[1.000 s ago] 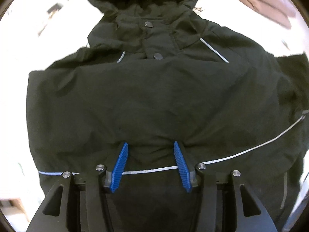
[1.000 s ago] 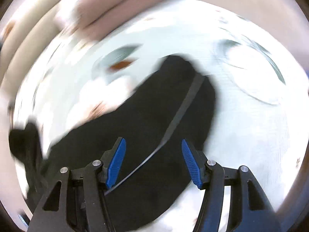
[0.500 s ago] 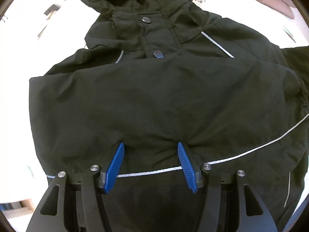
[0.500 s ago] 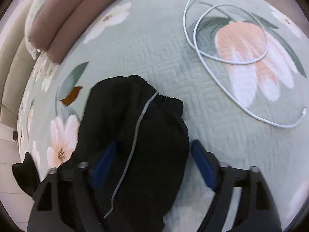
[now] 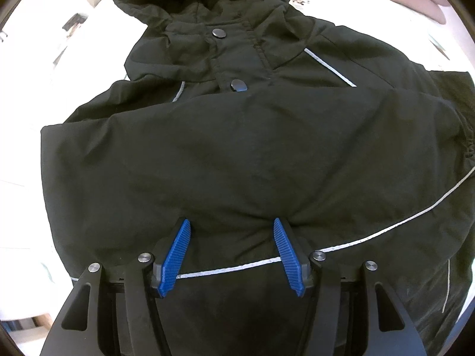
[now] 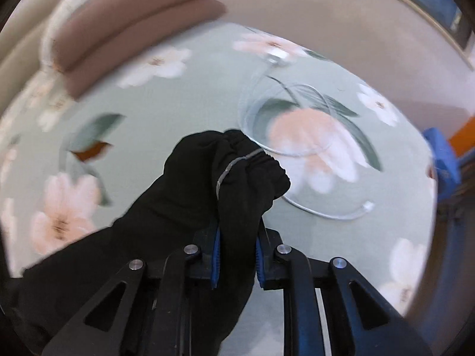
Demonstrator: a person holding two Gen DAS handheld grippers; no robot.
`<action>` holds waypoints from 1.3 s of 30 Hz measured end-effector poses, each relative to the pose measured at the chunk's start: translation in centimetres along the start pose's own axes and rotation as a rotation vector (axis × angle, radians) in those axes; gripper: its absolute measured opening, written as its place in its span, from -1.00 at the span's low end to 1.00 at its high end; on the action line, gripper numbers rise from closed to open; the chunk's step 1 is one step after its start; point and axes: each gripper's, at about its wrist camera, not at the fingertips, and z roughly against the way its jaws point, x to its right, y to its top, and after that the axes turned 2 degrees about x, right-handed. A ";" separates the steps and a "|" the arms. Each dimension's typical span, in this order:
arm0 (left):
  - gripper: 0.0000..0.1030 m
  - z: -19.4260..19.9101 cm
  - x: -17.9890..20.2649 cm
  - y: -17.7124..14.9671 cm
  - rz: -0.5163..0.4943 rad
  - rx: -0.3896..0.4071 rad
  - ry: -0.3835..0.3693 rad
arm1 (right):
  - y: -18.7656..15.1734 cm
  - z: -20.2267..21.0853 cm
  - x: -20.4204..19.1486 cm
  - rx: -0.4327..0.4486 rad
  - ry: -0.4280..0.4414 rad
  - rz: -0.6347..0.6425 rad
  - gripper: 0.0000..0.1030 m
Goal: Fold large clothes
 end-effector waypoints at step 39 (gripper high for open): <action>0.35 2.2 -6.1 -1.4 0.176 0.107 -0.105 | -1.9 9.2 -9.3 0.029 0.276 0.238 -0.67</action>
